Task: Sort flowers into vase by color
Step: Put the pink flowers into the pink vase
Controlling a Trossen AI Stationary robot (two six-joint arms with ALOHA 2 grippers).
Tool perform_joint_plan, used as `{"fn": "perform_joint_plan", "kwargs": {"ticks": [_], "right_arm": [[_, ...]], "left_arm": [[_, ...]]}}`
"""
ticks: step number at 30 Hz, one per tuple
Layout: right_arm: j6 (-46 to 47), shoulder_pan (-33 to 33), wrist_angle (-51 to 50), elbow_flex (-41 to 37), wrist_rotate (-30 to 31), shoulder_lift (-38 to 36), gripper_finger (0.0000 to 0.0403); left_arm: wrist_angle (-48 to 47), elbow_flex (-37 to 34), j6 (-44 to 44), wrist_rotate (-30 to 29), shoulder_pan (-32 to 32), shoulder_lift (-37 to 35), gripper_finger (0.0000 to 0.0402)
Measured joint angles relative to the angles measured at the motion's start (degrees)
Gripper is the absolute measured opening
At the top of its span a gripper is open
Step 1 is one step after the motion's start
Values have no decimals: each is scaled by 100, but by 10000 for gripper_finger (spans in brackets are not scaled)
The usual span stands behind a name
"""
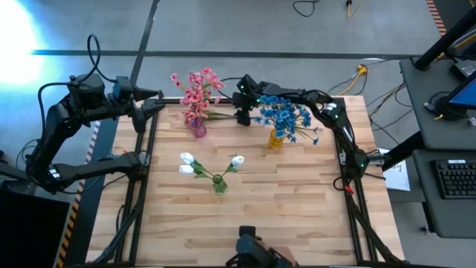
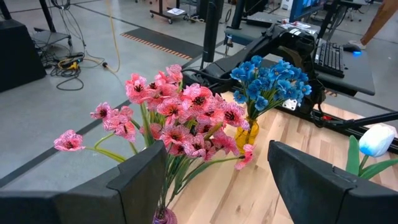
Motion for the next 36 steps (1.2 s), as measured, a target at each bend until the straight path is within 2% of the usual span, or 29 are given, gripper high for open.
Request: {"fn": "perform_joint_plan", "kwargs": {"ticks": [7,19,27,36], "right_arm": [[127,156,259,-21,-160,155,198],[183,187,132,-28,-101,271,195],[73,152,-165,-25,-123,308,151],[88,154,-256,-80,8,300,71]], "left_arm": [[2,0,36,0,0,0,268],[2,0,39,0,0,0,268],[2,0,39,1,-1,0,268],[2,0,39,-1,1,0,268]]}}
